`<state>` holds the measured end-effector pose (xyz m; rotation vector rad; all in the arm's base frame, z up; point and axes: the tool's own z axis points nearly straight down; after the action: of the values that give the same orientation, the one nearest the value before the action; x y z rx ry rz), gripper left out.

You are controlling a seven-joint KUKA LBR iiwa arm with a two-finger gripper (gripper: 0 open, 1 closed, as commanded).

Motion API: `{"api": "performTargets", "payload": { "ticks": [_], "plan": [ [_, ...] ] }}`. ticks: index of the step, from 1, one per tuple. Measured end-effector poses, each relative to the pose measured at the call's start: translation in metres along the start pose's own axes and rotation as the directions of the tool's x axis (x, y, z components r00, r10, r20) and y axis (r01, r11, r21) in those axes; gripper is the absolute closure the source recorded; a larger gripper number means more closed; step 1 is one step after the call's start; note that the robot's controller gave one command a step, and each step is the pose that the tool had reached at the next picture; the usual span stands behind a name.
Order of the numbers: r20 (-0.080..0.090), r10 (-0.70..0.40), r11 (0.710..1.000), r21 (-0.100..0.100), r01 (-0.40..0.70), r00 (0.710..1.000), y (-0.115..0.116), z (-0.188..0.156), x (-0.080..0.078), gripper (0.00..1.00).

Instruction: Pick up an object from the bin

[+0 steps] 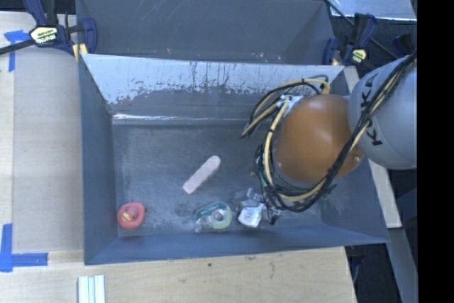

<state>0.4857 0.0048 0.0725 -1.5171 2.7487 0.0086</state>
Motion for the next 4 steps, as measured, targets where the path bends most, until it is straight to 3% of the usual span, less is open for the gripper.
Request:
{"api": "performTargets", "payload": {
  "ticks": [4],
  "plan": [
    [0.003,0.004,1.000,0.001,-0.004,1.000,0.000,-0.036,0.000,1.00]
  ]
}}
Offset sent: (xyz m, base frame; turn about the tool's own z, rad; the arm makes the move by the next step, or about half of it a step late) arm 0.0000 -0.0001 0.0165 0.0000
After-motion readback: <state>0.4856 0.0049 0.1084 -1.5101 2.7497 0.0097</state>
